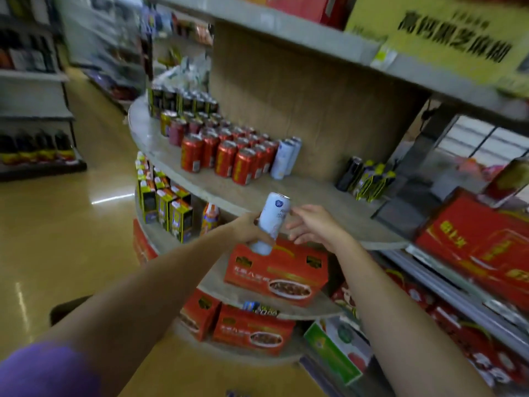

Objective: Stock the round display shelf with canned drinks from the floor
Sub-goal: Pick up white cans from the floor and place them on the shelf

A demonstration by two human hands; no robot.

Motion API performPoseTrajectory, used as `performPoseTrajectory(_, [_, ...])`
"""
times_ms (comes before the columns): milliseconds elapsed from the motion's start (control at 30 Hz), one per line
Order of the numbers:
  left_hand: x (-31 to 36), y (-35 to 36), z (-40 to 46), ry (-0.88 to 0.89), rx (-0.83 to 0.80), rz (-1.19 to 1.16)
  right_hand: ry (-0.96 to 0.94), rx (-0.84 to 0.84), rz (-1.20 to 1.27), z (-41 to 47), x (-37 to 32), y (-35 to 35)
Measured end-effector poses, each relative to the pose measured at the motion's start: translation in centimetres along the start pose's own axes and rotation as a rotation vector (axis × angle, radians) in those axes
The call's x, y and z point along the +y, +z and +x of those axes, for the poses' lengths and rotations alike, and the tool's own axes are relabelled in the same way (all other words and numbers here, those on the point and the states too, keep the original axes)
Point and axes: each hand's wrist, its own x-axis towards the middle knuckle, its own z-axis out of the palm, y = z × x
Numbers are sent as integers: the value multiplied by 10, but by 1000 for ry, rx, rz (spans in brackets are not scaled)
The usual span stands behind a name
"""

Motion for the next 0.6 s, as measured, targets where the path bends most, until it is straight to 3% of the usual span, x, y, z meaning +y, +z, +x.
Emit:
performPoseTrajectory(200, [50,-12,16,53,37,-158,-38,-63,-256,21,11,-17])
performPoseTrajectory(433, [69,-24,42,43,100,-121,-203,-139,-136,51,19,2])
performPoseTrajectory(600, [78,-37,70,93,80,-50,-233,-17,-5,79,16,22])
